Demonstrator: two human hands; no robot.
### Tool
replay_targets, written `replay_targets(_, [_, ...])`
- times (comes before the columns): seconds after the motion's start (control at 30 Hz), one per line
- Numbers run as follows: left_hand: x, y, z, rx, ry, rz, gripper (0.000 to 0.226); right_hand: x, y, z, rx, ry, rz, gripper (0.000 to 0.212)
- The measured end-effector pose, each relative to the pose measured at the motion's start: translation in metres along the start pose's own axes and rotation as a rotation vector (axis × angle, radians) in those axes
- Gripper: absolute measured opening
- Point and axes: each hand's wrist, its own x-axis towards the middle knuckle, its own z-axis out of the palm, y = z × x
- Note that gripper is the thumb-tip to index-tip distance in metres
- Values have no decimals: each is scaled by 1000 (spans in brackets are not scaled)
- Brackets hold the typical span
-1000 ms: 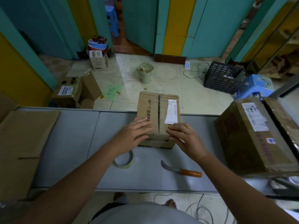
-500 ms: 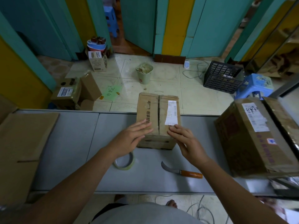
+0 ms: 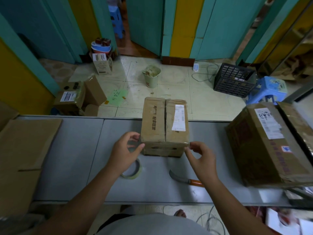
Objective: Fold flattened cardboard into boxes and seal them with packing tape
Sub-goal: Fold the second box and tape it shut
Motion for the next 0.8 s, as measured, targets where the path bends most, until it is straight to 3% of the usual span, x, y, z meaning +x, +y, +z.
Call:
replay_targets(0.2, [-6,-2,6,-30,105,-59,17,0,-1,0,-37,33,21,12])
replay_targets(0.4, [-6,-3,9,119,98,78,6,1,7,2,-145,-16,-4,12])
replay_targets(0.63, [0,-4,-1,95,28,109,9,1,7,-4,-104,-48,-15,14])
replay_targets(0.8, [-6,-2,-11,-44,-146,-75,33,-5,12,-15,-77,-98,-27,21])
